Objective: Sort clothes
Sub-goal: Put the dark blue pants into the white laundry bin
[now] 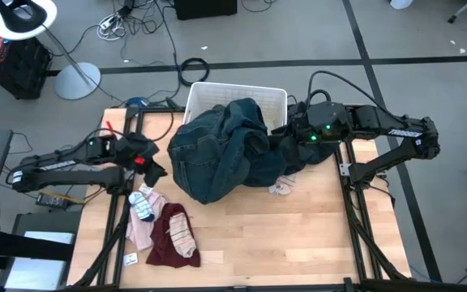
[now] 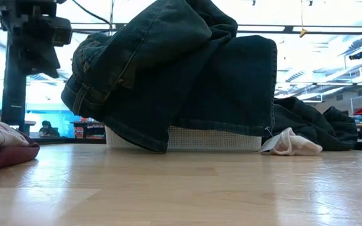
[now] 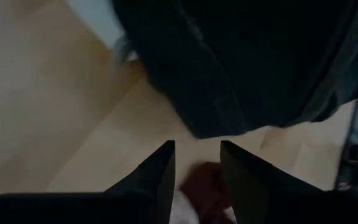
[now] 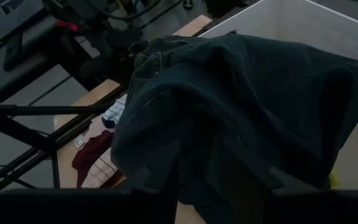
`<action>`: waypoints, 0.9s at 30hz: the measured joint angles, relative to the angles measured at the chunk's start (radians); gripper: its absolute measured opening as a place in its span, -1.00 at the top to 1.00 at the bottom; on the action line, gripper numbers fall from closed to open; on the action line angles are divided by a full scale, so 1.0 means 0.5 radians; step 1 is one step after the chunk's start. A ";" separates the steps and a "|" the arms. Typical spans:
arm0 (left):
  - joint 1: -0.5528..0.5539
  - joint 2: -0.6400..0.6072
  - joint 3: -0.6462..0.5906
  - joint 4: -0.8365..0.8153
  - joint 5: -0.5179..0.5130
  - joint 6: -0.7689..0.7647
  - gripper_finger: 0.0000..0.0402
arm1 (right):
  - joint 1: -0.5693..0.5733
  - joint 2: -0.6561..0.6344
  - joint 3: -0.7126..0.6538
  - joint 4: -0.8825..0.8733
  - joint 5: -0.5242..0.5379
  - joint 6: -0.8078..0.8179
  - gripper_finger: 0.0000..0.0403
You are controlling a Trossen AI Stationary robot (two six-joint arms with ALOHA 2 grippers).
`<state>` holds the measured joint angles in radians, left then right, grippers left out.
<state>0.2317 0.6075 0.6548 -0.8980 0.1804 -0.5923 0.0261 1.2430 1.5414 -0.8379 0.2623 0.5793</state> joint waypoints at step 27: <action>0.011 0.008 -0.570 1.095 0.378 -0.081 0.38 | 0.002 0.000 0.000 -0.001 -0.001 0.014 0.43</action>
<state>0.2372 0.6113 0.3698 -0.3505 0.3694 -0.6329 0.0269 1.2430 1.5414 -0.8384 0.2618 0.5861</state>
